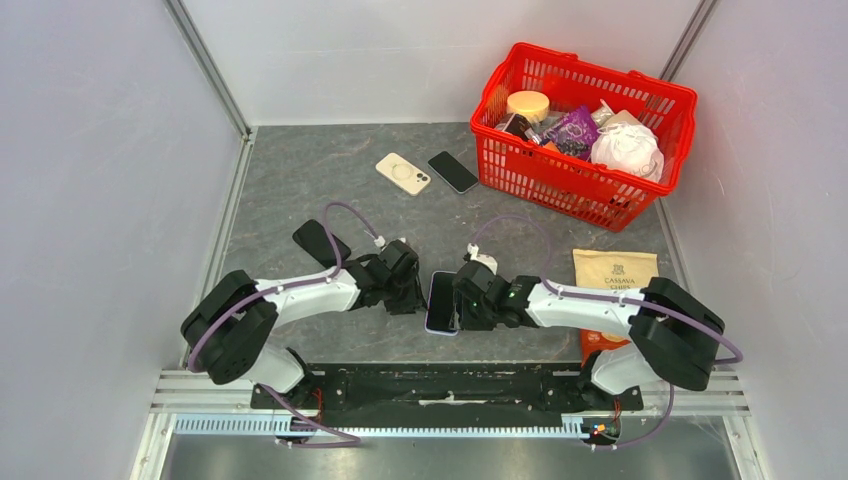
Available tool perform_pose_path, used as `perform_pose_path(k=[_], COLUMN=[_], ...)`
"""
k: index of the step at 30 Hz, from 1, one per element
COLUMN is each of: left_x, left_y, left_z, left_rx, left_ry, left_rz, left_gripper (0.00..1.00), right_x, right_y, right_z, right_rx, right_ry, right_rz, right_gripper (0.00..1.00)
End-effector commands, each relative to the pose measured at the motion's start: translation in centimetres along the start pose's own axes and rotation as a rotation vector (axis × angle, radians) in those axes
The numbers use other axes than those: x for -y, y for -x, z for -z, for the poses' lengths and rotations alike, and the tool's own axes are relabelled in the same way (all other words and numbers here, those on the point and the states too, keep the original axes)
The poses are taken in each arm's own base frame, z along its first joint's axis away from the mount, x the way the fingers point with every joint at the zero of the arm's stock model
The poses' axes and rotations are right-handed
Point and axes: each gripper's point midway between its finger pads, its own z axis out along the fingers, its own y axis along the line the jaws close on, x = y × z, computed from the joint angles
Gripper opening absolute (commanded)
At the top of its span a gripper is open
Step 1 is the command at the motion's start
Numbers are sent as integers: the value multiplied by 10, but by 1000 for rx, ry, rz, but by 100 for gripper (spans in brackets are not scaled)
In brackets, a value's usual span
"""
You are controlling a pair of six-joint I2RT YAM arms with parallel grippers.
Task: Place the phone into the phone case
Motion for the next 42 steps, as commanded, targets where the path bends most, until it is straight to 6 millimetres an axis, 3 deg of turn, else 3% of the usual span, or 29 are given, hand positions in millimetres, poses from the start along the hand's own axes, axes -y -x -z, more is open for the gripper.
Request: perform_pose_path(k=[1,17,23,27,31,36,42], left_x=[7,-18,-28,-33,-31,-28,-45], left_y=[-16,-58,-73,-72,-59,-44,-54], left_z=[7,-3,-11,-12,-8,-6,-11], left_rx=[-42,-158,-215,-200,-150,-113,-166], left_ry=[-30,133,164,185,208,227,284], left_rz=[-105,-257,-249,-237,-243,-259,-296], left_gripper=[42,38,36,36,36,33,23], right_x=[-4,37,50,52,44,28,20], right_y=[-5,-52,-85,-102,-81,-47,-34], right_z=[-7,-32,-55,-68,-55,-23,3], right_rx=[-8,-100,-153,-179,-106,-20,-2], right_ry=[-7,-222,-317,-306,-259,-134,-90], right_rz=[-6,88,145,115,86,41,102], right_gripper=[46,22,19,16,18,34,46])
